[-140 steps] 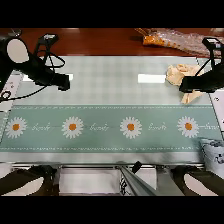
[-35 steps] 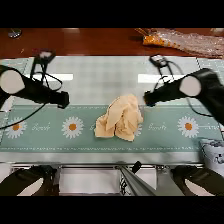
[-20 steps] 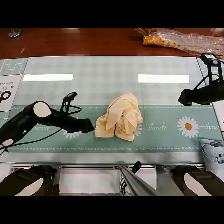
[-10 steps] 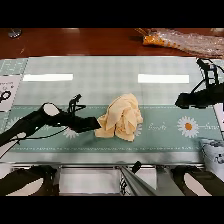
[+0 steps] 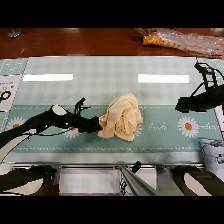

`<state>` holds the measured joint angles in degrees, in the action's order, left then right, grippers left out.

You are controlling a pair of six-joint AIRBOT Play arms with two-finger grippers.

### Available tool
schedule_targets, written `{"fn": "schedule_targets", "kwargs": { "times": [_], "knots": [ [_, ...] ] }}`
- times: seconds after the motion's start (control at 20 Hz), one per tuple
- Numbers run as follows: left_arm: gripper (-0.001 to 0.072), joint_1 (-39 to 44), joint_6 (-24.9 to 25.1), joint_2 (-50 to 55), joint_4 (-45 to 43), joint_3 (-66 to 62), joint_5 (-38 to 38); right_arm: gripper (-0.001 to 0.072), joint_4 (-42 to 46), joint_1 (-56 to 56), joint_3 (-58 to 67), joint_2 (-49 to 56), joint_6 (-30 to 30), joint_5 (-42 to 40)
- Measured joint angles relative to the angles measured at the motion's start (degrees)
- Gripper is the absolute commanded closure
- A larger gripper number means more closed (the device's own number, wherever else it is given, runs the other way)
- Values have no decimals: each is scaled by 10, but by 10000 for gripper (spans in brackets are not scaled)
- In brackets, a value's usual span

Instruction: Fold the shirts.

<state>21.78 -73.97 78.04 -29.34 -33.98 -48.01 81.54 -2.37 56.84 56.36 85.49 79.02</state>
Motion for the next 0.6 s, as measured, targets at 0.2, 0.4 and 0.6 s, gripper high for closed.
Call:
{"fn": "schedule_targets", "kwargs": {
  "times": [0.2,0.4,0.6],
  "knots": [
    [689,-1,12,-26,3,0,0,216,-101,0,-63,0,-17,-32],
    [689,-1,17,-65,7,0,2,255,-200,0,-167,0,-50,-79],
    [689,-1,18,-84,8,0,1,277,-262,35,-251,0,-80,-122]
  ]
}}
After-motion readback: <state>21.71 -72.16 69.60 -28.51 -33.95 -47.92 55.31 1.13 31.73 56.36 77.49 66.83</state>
